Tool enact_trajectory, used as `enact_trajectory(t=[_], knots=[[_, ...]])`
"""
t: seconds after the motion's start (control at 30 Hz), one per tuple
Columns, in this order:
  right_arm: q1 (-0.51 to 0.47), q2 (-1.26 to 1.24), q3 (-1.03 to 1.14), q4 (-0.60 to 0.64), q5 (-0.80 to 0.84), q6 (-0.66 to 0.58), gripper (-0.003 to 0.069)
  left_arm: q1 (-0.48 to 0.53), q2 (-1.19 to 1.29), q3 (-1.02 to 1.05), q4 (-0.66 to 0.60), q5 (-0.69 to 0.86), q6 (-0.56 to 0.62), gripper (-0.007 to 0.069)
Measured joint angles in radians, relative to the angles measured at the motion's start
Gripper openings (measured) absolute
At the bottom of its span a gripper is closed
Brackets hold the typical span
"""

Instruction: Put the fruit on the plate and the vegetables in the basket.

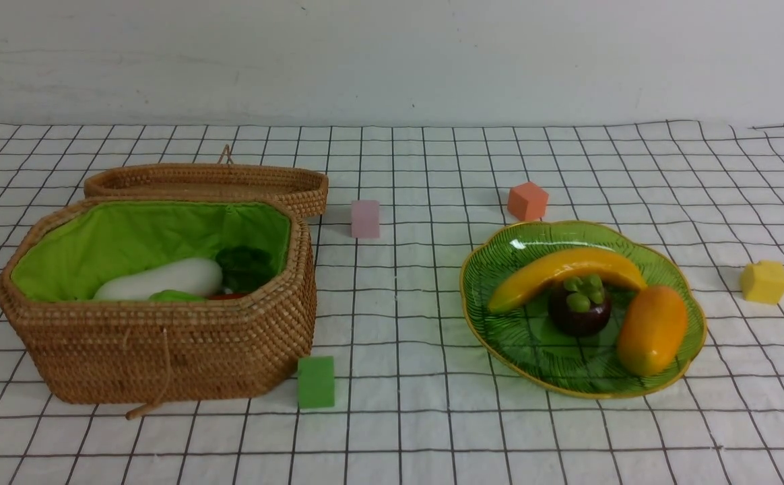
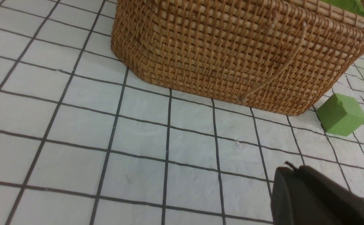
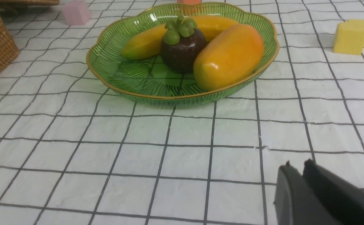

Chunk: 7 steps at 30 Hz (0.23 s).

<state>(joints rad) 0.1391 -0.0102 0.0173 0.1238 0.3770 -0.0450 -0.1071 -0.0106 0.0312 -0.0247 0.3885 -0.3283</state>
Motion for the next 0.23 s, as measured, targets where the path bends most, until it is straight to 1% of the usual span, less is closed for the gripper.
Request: enact_trajectory(t=[0.23], knots=[[0.000,0.000,0.000,0.000,0.000,0.000,0.0080,0.000,0.000,0.000,0.000,0.000,0.000,0.0001]])
